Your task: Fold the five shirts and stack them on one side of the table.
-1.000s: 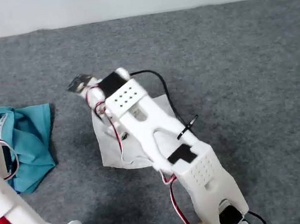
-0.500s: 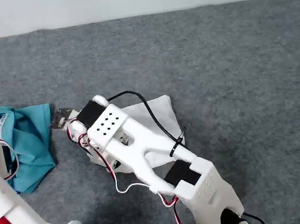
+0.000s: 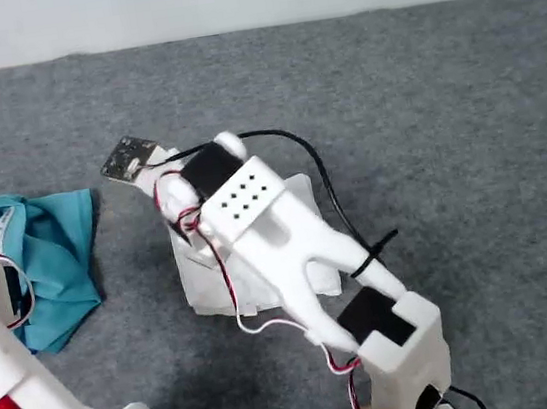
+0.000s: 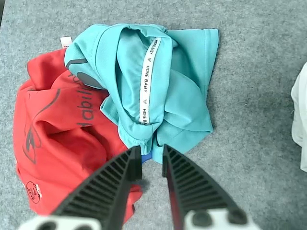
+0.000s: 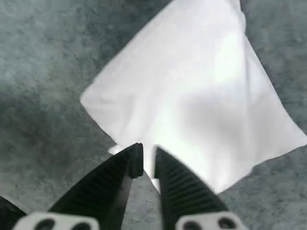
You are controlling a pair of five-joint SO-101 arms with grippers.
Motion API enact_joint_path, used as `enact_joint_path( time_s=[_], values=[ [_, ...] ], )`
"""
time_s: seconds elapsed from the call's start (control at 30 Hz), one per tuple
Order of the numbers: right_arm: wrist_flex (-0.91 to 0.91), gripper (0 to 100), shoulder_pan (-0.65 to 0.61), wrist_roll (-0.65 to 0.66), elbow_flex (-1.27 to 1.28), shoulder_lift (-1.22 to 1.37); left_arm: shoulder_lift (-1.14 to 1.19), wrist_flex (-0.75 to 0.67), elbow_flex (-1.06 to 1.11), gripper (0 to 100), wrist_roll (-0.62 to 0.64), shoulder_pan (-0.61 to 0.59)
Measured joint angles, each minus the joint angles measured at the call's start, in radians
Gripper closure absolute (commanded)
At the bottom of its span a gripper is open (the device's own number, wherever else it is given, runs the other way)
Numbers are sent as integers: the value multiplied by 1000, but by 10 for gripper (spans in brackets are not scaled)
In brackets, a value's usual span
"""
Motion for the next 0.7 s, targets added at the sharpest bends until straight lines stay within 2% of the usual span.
enact_joint_path(
  time_s=[0.17,0.37,0.47,0.7],
  values=[
    [0,988,-18,15,0,120,0,0,0,918,0,0],
    [-28,988,-117,15,0,299,0,0,0,918,0,0],
    [-29,988,-149,15,-25,324,0,0,0,918,0,0],
    [-5,983,-137,15,-81,324,0,0,0,918,0,0]
  ],
)
